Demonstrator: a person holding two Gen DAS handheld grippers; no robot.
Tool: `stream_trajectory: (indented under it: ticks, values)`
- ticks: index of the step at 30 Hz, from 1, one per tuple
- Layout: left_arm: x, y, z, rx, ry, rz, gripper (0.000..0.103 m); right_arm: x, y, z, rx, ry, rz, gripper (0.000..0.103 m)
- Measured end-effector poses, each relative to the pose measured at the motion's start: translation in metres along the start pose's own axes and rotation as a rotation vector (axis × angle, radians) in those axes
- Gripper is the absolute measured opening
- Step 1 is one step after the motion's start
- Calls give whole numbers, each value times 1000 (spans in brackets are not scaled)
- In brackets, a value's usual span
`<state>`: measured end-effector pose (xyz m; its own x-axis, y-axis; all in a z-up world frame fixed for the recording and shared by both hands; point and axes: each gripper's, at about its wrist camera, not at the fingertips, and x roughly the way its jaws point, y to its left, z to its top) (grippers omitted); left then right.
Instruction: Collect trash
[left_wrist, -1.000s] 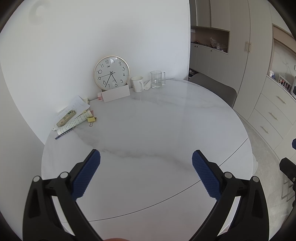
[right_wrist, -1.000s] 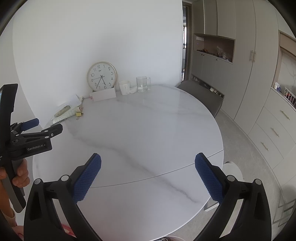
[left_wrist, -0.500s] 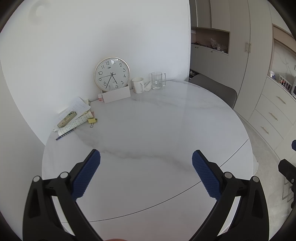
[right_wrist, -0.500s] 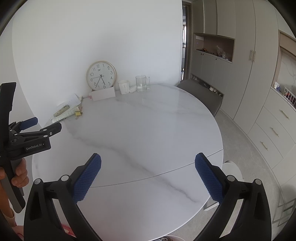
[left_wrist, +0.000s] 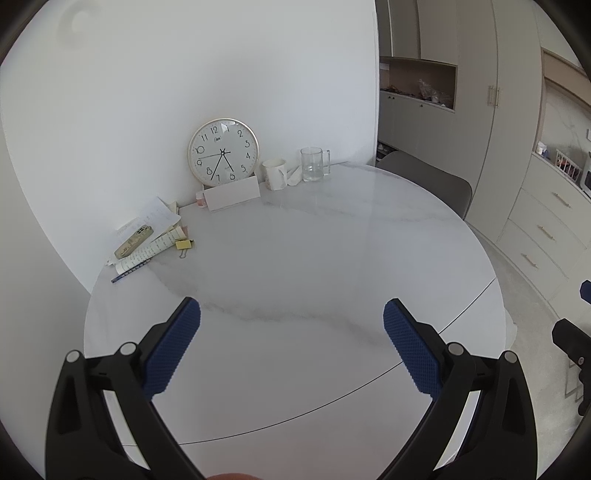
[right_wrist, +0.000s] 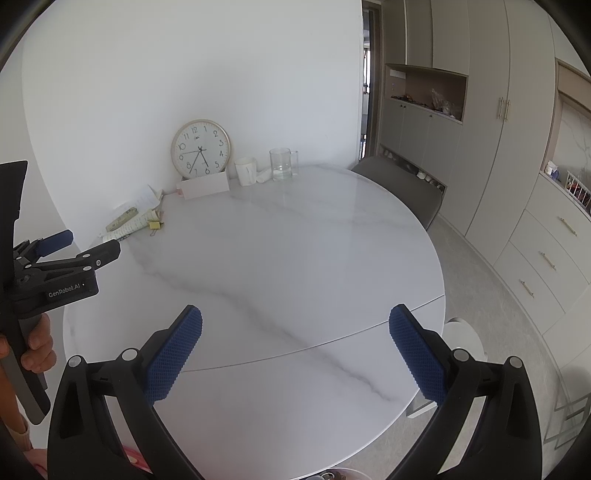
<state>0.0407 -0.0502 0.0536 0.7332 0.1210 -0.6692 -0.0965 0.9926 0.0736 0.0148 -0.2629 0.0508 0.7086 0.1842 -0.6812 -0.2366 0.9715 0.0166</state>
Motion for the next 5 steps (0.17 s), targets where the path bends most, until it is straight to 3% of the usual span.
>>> stream_trajectory:
  ticks: [5]
  values:
    - [-1,0,0,1,0,-9,95,0,0,-1,1,-1,-1,101]
